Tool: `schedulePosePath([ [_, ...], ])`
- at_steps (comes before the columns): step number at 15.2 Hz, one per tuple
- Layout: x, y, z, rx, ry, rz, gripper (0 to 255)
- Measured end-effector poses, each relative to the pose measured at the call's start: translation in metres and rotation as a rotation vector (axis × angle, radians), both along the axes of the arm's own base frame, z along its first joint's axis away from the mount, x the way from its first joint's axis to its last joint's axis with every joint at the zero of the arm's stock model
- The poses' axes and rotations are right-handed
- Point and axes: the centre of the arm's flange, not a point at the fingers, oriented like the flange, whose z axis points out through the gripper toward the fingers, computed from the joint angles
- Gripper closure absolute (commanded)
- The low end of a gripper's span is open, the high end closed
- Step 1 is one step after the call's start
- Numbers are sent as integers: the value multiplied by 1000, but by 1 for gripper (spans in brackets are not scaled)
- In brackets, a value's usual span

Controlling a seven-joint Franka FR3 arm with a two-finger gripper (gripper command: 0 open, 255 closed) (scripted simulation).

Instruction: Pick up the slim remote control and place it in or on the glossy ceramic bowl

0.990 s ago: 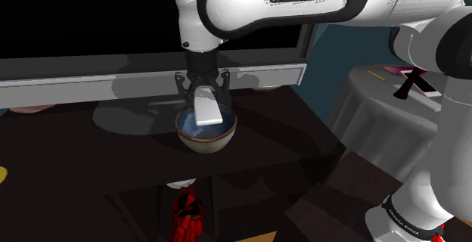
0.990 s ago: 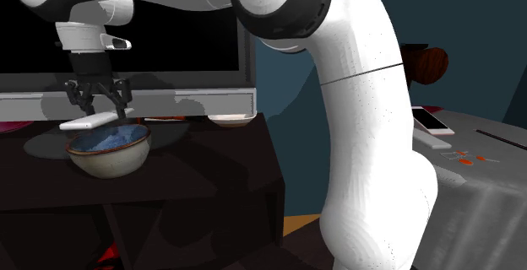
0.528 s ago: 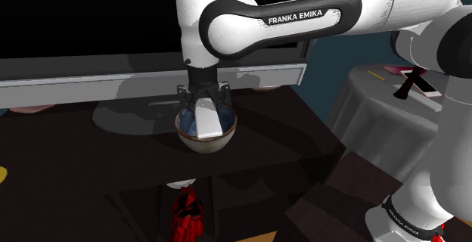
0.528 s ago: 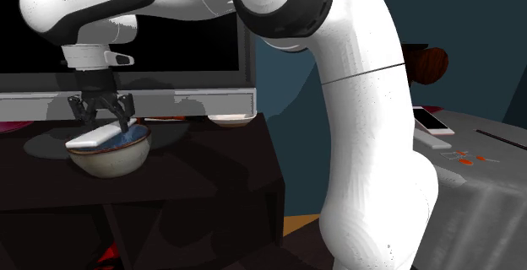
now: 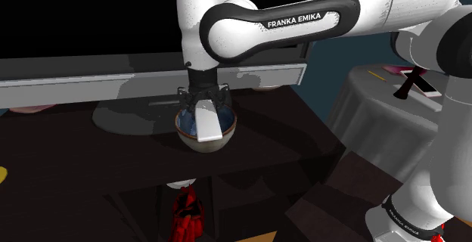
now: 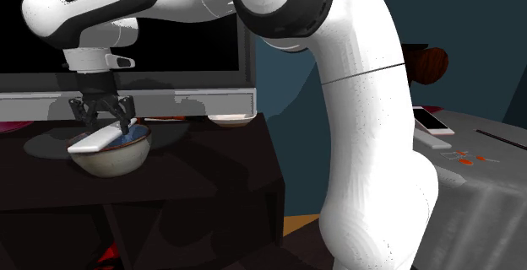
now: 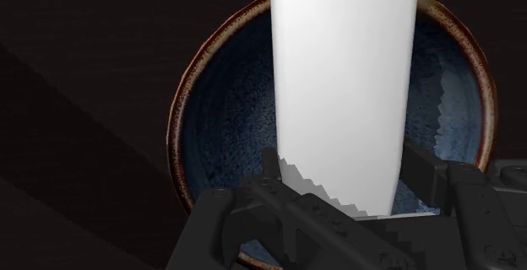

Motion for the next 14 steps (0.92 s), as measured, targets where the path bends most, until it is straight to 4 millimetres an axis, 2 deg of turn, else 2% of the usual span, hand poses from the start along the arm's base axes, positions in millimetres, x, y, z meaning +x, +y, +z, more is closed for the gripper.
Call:
schedulePosePath([
  [6,0,0,-1,-1,2,-1,0],
  [10,1,0,37,0,1,0,0],
  [14,1,0,48,-1,1,-1,0],
])
